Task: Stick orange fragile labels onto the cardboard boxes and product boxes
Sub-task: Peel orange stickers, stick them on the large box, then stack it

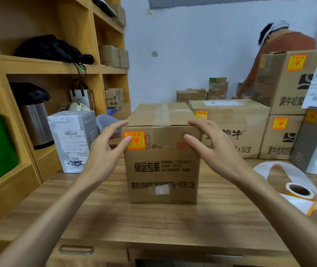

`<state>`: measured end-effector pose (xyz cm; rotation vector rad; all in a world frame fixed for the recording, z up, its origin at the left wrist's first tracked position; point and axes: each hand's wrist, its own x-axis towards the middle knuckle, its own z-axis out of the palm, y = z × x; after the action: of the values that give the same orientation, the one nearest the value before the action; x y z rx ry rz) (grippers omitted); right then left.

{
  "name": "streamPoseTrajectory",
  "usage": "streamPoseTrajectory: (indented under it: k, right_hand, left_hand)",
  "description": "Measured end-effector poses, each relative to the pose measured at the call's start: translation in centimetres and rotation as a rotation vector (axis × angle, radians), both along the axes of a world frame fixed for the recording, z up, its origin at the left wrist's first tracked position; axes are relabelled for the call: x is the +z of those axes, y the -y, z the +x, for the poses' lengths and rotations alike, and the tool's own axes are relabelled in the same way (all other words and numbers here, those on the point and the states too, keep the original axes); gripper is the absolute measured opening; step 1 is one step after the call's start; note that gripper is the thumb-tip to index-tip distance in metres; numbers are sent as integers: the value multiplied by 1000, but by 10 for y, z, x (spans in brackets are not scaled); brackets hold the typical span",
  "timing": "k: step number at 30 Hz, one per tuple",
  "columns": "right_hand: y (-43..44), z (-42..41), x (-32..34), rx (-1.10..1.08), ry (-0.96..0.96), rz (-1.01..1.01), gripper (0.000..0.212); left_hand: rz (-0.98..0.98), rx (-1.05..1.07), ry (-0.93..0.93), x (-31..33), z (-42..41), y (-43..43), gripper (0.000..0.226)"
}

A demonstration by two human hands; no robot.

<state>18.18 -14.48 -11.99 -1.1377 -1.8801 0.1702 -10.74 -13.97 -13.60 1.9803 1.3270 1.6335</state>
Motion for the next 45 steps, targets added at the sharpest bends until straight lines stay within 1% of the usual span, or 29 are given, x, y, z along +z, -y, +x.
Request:
streamPoseTrajectory:
  k: [3,6,9,10,12,13,15,18,21,23,24,27,29,30,31,32,35,36,38,40,42,43,45]
  right_hand:
    - [14,-21,-2,34,42,14,49]
    - [27,-45,-5,86,90,41,48]
    - [32,-58,-2,178,99,34,48]
    - [31,-58,0,196,69,38,47]
    - [18,-51,7,192,-68,14,45]
    - [7,-46,12,167,-152,-23,43]
    - [-25,-31,18,85,-275,-128,44]
    - [-77,-9,20,-11,-416,-334,59]
    - [-109,-1,17,-47,-458,-464,71]
    - [-121,-1,15,-18,-443,-507,80]
    - [-124,-3,13,15,-449,-523,89]
    - [-135,-5,6,106,-503,-539,124]
    - [-144,-4,2,124,-526,-526,136]
    - [-143,-5,1,120,-528,-523,138]
    - [-140,-6,2,117,-524,-515,136]
    - [-137,-7,3,117,-517,-506,129]
    - [-125,-2,0,131,-505,-468,87]
    - [-121,1,-2,122,-507,-461,80]
    - [-111,10,-4,117,-517,-442,71]
    - [-102,19,-9,126,-520,-416,59]
    - [-94,30,-17,126,-505,-413,56]
    - [-90,34,-23,139,-496,-419,60]
    - [-85,42,-38,147,-441,-463,79]
  left_hand:
    - [-5,13,30,1,-23,3,37]
    - [28,201,-48,-1,-41,0,38]
    - [35,379,-14,-2,-44,0,39]
    - [33,424,11,-2,-40,3,40]
    - [20,456,64,-5,-30,12,45]
    - [21,445,84,-8,-24,17,50]
    - [45,413,77,-17,-15,25,68]
    - [7,371,19,-33,-9,26,93]
    - [-34,368,-21,-41,-7,23,106]
    - [-49,382,-34,-42,-3,23,113]
    - [-56,385,-43,-43,-1,24,117]
    - [-78,388,-81,-40,4,27,125]
    - [-106,385,-97,-39,3,27,130]
    - [-123,376,-92,-39,1,26,131]
    - [-139,366,-85,-38,-3,25,133]
    - [-154,358,-79,-36,-6,24,134]
    - [-208,329,-100,-27,-19,26,131]
    - [-221,313,-115,-24,-24,27,130]
    - [-216,272,-122,-17,-33,31,122]
    - [-178,239,-78,-14,-37,37,105]
    - [-177,229,-23,-16,-38,38,90]
    - [-206,212,4,-18,-37,37,85]
    - [-276,141,52,-25,-32,36,85]
